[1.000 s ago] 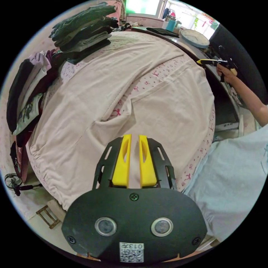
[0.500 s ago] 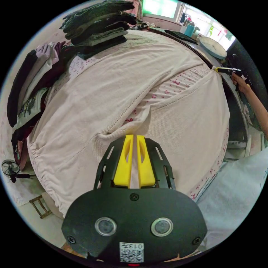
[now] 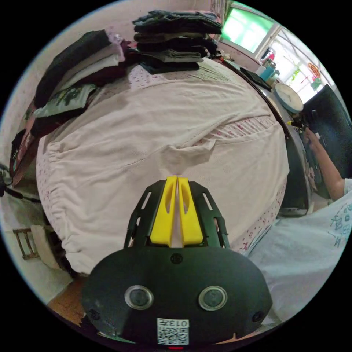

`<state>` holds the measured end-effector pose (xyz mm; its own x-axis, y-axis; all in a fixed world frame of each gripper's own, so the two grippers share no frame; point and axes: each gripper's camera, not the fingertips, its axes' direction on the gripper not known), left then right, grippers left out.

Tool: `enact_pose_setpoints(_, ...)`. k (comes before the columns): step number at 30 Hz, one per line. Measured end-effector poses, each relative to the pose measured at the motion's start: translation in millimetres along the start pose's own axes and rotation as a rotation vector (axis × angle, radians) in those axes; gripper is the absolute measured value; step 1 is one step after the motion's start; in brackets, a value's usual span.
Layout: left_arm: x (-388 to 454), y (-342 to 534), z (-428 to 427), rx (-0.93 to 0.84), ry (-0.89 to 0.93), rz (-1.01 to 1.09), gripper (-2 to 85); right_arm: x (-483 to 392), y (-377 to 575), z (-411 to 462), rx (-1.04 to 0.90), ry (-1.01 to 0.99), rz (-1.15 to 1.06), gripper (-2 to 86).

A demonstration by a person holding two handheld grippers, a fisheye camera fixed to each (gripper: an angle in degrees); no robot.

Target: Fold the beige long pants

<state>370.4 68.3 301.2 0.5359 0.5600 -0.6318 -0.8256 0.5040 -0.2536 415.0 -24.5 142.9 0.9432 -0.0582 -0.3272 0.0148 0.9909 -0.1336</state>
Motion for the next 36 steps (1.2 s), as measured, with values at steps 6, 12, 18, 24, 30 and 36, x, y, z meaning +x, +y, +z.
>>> enact_pose_setpoints(6, -116, 78, -53, 0.091, -0.142, -0.427, 4.8, -118, -18, -14, 0.155, -0.07, -0.239, 8.0)
enact_pose_setpoints(12, -172, 127, -71, 0.049, -0.196, -0.532, 9.2, -338, -66, 10, 0.141, -0.274, -0.701, 8.4)
enact_pose_setpoints(18, -193, 163, -50, 0.04, -0.073, -0.567, 13.5, -579, -115, 20, 0.105, -0.464, -1.111, 10.3)
enact_pose_setpoints(24, -206, 166, -25, 0.003, 0.026, -0.57, 13.8, -776, -158, 50, 0.022, -0.426, -1.352, 12.0)
enact_pose_setpoints(30, -205, 162, -21, -0.008, 0.001, -0.555, 11.5, -883, -182, 93, -0.098, -0.305, -1.453, 13.6)
enact_pose_setpoints(36, -203, 169, -26, 0.023, 0.029, -0.564, 8.8, -919, -195, 125, -0.29, -0.34, -1.409, 7.4)
